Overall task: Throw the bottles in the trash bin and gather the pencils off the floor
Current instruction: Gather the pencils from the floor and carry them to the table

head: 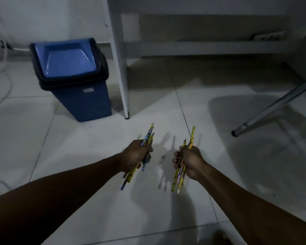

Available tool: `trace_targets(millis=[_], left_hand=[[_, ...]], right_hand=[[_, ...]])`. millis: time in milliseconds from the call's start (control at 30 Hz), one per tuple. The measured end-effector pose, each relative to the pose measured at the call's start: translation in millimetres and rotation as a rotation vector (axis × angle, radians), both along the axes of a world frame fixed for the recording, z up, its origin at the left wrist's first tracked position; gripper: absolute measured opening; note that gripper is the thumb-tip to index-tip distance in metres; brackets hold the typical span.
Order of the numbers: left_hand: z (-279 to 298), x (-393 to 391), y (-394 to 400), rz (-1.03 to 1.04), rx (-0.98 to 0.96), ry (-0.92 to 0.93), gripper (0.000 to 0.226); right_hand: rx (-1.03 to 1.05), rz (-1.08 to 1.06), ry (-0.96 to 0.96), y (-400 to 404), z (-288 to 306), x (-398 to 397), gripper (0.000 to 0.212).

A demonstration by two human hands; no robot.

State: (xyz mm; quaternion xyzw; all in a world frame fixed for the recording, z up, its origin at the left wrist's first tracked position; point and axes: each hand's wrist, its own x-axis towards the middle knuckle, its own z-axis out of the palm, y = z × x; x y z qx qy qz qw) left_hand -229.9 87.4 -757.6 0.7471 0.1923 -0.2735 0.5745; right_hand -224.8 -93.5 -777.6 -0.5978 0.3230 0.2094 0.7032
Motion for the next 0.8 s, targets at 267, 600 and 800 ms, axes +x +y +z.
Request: trace_targets(millis=[267, 600, 800], left_hand=[[88, 25, 38, 0.262, -0.404, -0.017, 0.011], [184, 28, 78, 0.835, -0.554, -0.48, 0.019], [217, 28, 94, 1.067, -0.487, -0.832, 0.031]], right_hand=[[0.094, 0.123, -0.12, 78, 74, 32, 0.013], [0.255, 0.176, -0.007, 161, 159, 36, 0.033], [0.514, 0.254, 0.123, 207, 194, 39, 0.031]])
